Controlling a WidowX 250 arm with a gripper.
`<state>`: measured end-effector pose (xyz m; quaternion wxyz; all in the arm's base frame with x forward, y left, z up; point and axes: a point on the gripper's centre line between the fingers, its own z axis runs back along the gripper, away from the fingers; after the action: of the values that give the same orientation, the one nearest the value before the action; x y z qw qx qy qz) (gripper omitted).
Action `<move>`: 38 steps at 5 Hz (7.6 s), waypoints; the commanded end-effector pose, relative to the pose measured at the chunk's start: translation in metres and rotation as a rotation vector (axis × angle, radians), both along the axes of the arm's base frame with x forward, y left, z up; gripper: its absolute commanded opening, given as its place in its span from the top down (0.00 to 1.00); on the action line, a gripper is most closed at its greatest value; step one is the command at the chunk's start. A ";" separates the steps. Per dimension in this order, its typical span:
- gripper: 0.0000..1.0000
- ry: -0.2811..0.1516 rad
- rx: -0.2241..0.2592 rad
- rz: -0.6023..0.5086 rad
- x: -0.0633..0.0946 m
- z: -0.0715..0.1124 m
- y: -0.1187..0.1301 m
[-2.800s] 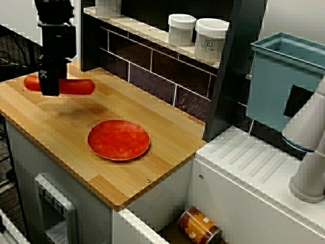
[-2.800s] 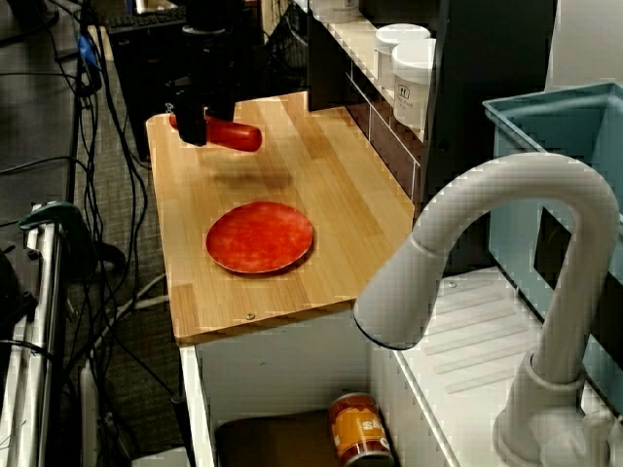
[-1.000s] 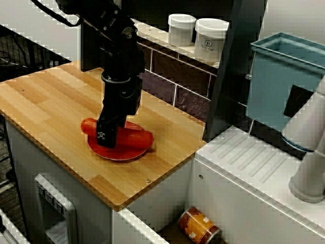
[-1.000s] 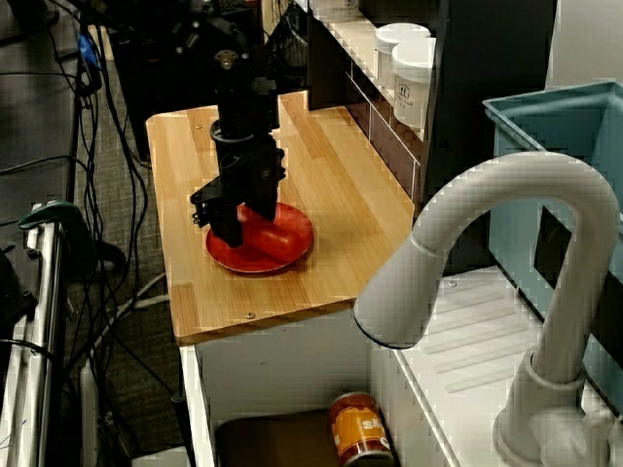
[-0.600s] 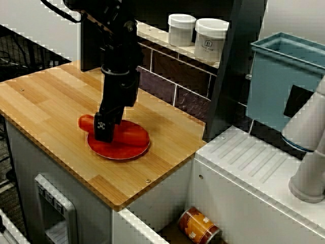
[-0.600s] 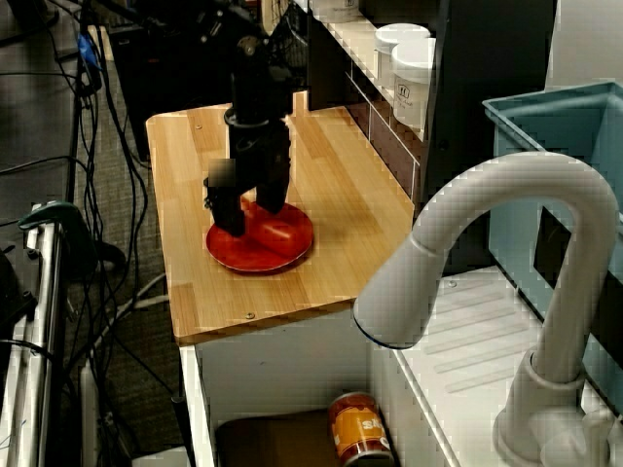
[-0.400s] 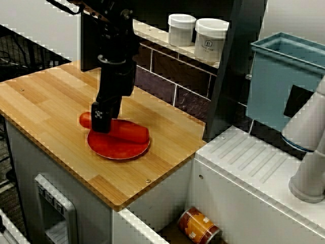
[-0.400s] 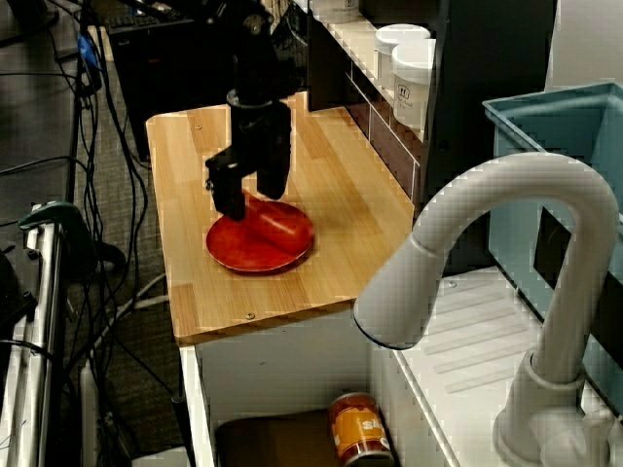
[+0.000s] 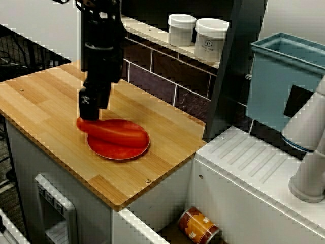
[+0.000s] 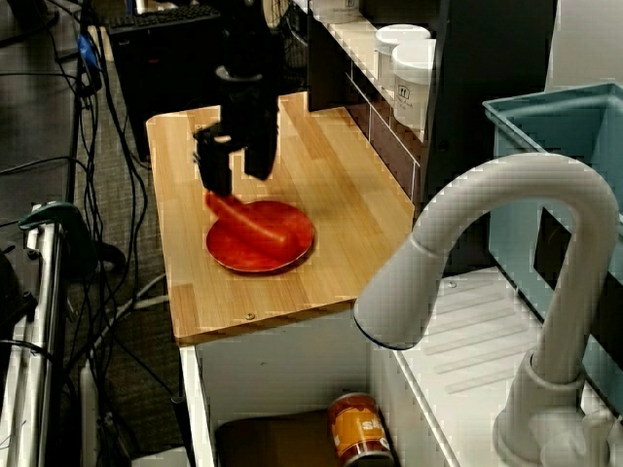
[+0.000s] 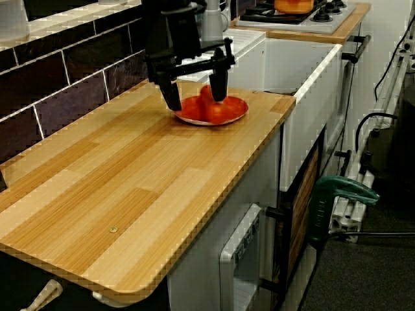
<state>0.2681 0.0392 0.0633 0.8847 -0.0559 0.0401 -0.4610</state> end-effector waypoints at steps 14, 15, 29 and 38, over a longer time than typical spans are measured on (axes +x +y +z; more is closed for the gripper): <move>1.00 -0.126 0.040 0.023 -0.008 -0.026 -0.043; 1.00 -0.097 0.025 0.036 -0.008 -0.011 -0.035; 0.00 -0.107 -0.015 0.438 0.004 -0.004 0.145; 0.00 -0.177 -0.039 0.495 0.008 0.005 0.196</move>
<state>0.2834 0.2284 0.0572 0.9689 -0.0593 -0.0489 -0.2354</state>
